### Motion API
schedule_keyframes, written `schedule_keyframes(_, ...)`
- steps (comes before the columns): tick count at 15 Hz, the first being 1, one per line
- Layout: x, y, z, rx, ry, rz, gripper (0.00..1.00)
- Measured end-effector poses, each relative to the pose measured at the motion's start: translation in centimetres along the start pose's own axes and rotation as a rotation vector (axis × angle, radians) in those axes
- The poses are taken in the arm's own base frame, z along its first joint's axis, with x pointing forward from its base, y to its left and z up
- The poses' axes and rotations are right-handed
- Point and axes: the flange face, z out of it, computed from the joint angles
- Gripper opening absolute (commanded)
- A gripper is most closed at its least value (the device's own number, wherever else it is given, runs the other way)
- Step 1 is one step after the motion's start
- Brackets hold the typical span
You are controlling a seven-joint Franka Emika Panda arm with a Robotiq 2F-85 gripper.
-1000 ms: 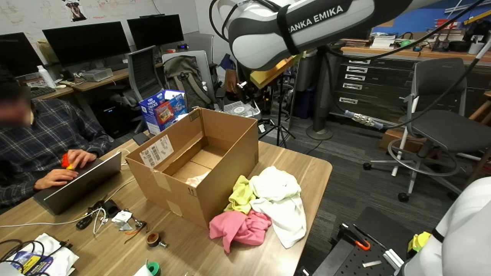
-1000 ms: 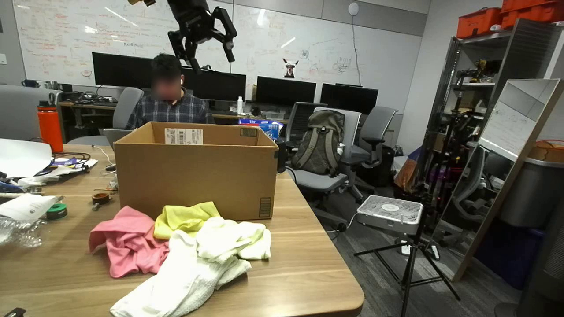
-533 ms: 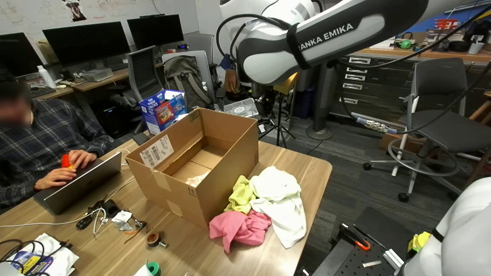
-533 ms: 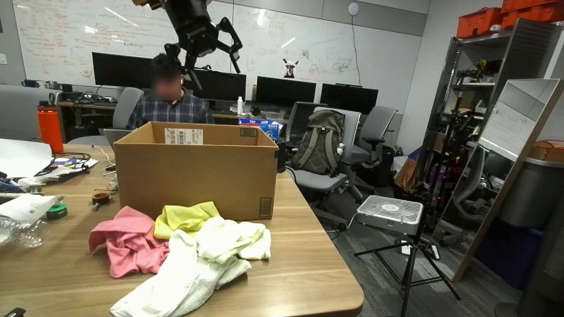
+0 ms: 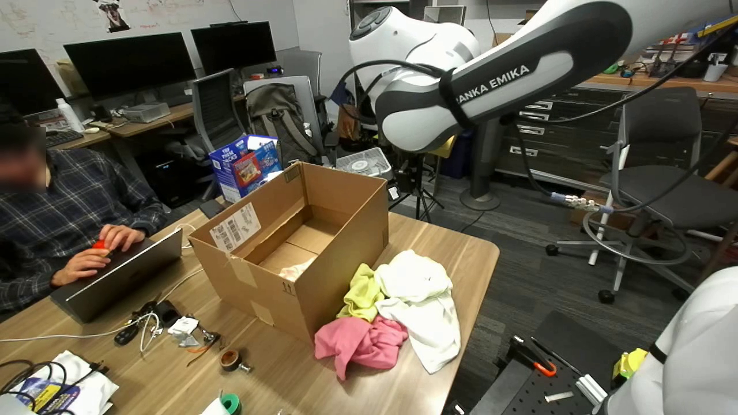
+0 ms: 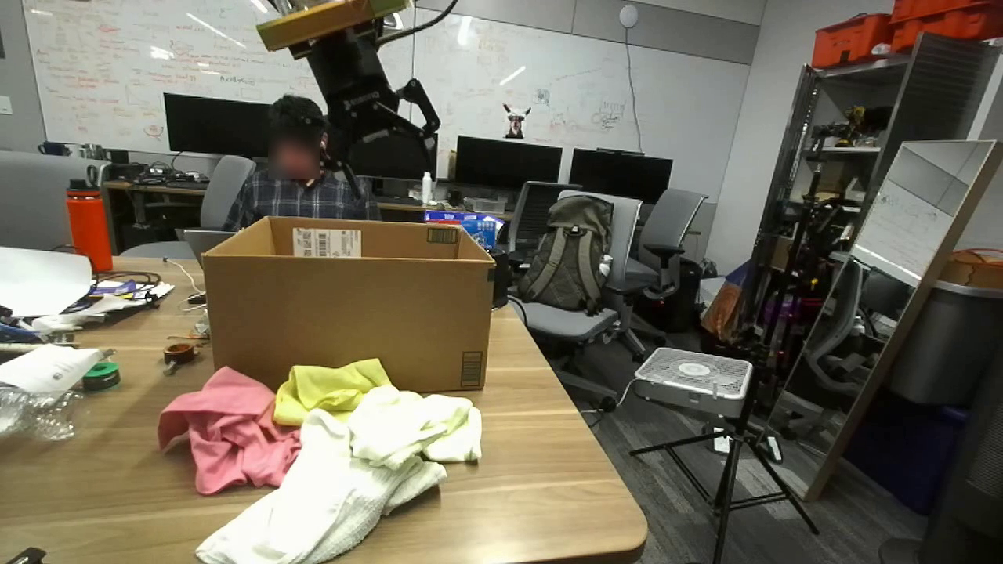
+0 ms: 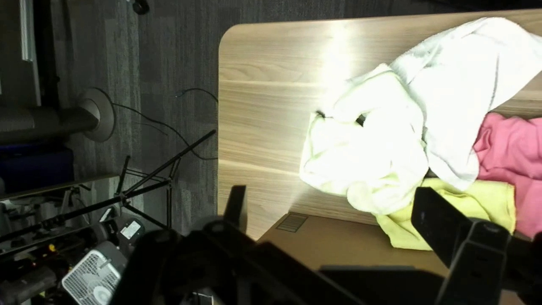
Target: Pick up the clothes from the table and put them in the box
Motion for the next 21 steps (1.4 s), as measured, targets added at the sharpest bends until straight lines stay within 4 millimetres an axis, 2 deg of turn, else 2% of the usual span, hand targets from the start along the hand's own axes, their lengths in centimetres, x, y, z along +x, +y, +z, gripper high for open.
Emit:
schedule_keyframes(9,0.0,-0.1,5.7,0.111,0.028,-0.035,1.0)
schedule_keyframes(21,3.1,-3.1,13.8,0.171,0.169,-0.04,1.0)
